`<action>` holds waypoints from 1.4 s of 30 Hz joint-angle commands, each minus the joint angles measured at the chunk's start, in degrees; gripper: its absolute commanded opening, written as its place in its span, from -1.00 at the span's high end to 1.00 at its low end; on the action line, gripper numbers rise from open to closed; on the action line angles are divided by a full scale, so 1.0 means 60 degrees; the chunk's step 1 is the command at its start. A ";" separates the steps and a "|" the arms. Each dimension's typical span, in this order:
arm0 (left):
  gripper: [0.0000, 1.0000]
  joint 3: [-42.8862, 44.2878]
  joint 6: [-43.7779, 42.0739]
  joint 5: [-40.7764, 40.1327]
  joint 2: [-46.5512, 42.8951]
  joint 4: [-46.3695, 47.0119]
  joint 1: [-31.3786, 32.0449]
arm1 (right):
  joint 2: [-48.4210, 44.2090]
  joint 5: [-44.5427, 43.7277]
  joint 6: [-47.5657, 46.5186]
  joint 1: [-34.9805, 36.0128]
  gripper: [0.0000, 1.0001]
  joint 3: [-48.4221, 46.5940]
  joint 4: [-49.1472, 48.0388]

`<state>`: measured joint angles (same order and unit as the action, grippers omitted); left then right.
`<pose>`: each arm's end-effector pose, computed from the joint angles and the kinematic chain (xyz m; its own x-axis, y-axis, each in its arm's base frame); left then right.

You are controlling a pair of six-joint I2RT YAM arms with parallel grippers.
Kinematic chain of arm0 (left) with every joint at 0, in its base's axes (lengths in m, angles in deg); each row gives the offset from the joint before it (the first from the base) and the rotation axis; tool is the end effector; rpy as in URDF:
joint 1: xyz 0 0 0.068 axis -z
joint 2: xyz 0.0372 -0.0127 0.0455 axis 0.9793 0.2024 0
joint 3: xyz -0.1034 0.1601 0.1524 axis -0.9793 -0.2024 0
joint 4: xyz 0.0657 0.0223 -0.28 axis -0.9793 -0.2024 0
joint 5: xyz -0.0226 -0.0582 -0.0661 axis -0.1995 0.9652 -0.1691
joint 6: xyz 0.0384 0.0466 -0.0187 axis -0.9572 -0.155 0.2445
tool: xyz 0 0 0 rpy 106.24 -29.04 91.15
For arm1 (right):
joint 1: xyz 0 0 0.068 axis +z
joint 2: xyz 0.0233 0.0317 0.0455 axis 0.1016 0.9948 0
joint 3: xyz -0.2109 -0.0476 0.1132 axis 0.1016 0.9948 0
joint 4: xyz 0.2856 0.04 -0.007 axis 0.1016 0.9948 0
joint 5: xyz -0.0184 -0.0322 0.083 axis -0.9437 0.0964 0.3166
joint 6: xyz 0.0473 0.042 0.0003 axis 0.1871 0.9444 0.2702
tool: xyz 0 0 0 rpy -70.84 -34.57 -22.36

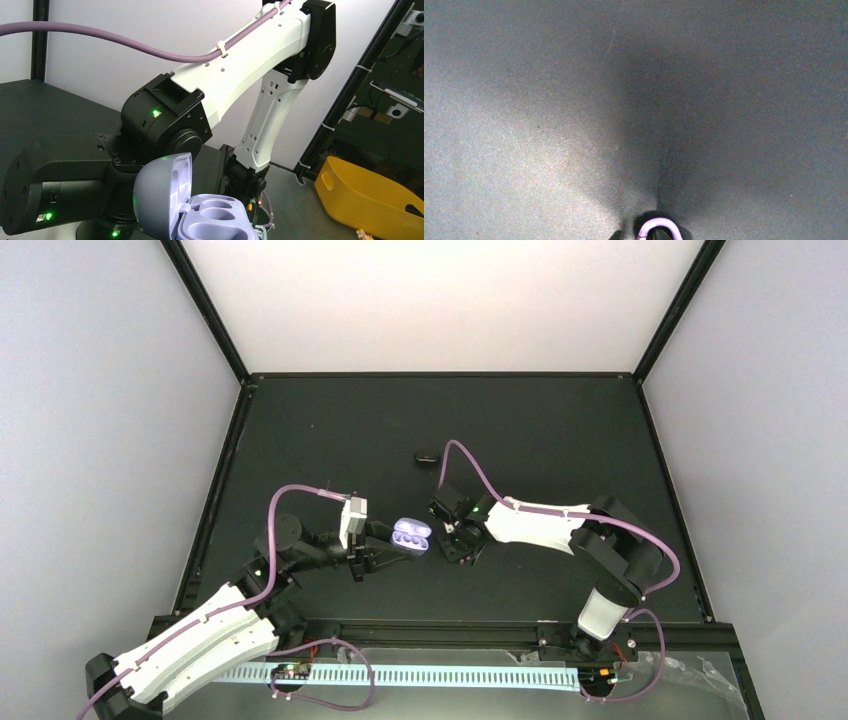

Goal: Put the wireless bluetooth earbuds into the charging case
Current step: Pick up the earbud from the center of the board.

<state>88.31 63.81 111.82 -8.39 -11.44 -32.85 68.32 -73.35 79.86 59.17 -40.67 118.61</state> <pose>0.1294 -0.1725 0.2724 -0.3416 -0.1159 -0.9327 0.9289 0.1093 -0.3538 0.1949 0.2621 0.0914 -0.8573 -0.4559 -0.2390 -0.4906 0.8643 0.1110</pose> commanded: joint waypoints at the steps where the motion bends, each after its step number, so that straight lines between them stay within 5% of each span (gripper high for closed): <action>1: 0.97 -0.0006 -0.0109 0.0004 -0.0108 0.0181 0.0053 | -0.0071 -0.0203 0.0161 0.0060 0.65 -0.0209 0.0024; 11: 0.97 -0.0006 -0.0122 -0.0032 -0.0133 0.0157 0.0053 | -0.0245 -0.0577 0.0358 0.0053 0.94 -0.0207 -0.0005; 22: 0.97 0.0426 -0.0471 -0.1547 -0.0720 -0.0041 0.0060 | -0.2979 -0.2360 0.1238 0.0014 0.98 -0.0784 0.0295; 31: 0.97 0.0253 -0.0751 -0.4299 -0.0072 0.3408 0.0066 | -0.5930 -0.3637 0.0199 0.0027 0.98 -0.2819 -0.0235; 34: 0.97 0.0127 -0.1258 -0.4452 0.0759 0.5132 0.0068 | -0.6451 -0.3489 -0.0158 0.0124 0.98 -0.3205 -0.0831; 42: 0.97 0.0624 -0.1928 -0.4849 0.2290 0.6573 0.0075 | -0.6670 -0.4844 -0.1523 0.1975 0.98 -0.3179 -0.2926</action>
<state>89.73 55.57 85.53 3.94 17.56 -32.80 27.03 -96.19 76.58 65.91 -60.27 108.91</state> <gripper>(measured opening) 0.262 0.039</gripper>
